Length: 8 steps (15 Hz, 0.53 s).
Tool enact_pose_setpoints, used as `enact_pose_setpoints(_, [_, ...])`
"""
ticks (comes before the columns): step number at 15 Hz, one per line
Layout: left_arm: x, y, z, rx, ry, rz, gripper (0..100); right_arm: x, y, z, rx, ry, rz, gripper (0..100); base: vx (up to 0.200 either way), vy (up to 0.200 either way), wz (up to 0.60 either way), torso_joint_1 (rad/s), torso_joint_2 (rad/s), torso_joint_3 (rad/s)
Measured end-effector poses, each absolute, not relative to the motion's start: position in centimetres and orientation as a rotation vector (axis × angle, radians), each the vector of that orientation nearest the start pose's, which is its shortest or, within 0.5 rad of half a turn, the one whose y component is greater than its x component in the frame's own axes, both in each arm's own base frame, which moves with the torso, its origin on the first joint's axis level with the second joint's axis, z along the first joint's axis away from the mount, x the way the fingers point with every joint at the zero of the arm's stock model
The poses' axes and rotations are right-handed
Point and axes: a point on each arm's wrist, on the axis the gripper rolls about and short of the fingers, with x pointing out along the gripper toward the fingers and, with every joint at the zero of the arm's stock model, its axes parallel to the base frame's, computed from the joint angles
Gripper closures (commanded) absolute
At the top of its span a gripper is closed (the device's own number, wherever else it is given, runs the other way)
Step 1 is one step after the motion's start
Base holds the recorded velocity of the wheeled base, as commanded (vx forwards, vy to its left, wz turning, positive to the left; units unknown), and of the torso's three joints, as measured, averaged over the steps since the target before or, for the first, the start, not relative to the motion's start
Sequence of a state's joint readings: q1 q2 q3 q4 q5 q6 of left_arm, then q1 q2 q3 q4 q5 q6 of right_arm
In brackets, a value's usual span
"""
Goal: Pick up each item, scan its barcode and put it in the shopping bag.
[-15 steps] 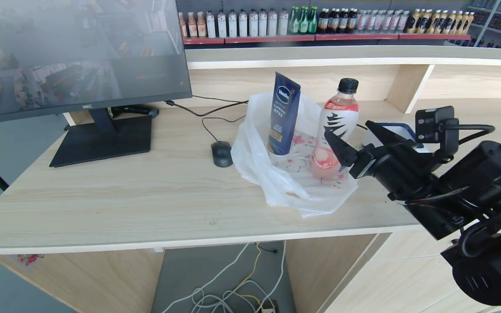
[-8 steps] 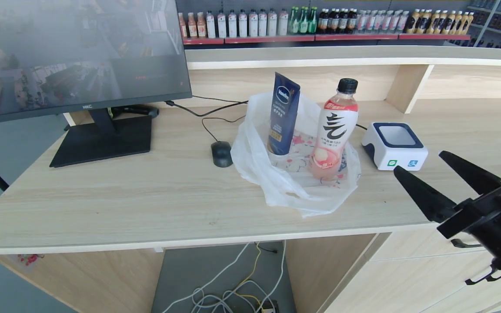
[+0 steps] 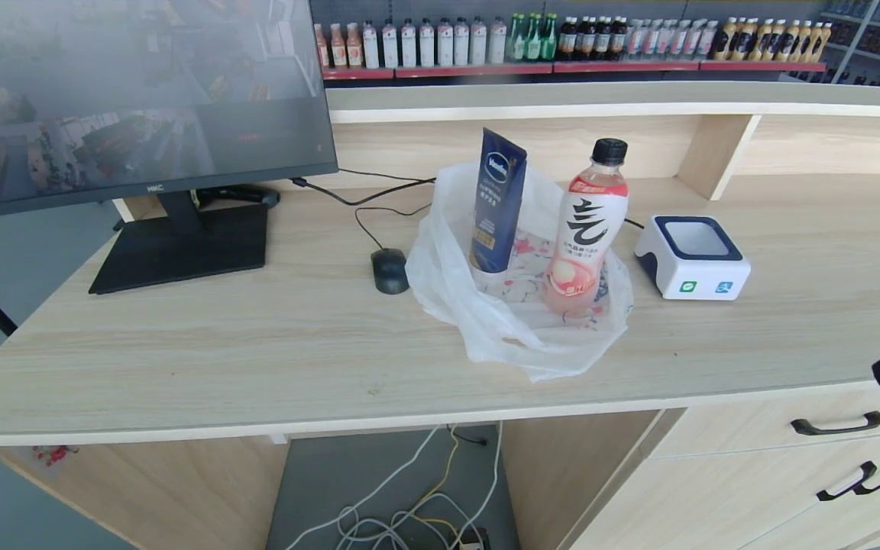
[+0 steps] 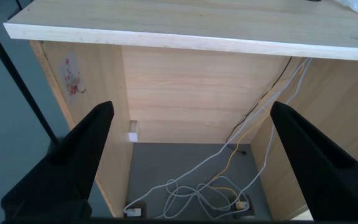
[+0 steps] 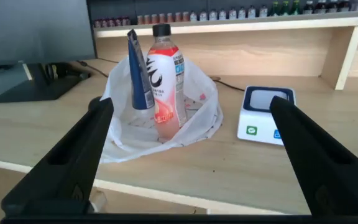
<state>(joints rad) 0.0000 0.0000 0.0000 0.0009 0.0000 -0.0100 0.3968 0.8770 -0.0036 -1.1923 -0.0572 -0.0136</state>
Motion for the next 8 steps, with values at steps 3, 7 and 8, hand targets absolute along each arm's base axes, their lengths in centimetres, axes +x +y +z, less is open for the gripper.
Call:
enact_pose_setpoints(3, [-2.3,0.0,7.5,-0.010,0.000,0.000,0,3.9,1.5,14.5,0.022,-0.110,0.348,0,0.000,0.000,0.00,0.000,0.00,0.000])
enact_pose_setpoints(7, [-2.3,0.0,7.5,-0.010,0.001,0.000,0,-0.5,-0.3,9.0,-0.028,0.088,0.398,0,0.000,0.000,0.00,0.000,0.00,0.000])
enact_pose_setpoints(8, [-2.3,0.0,7.5,-0.010,0.000,0.000,0,-1.1,-0.6,7.9,-0.043,0.114,0.409,0,0.000,0.000,0.00,0.000,0.00,0.000])
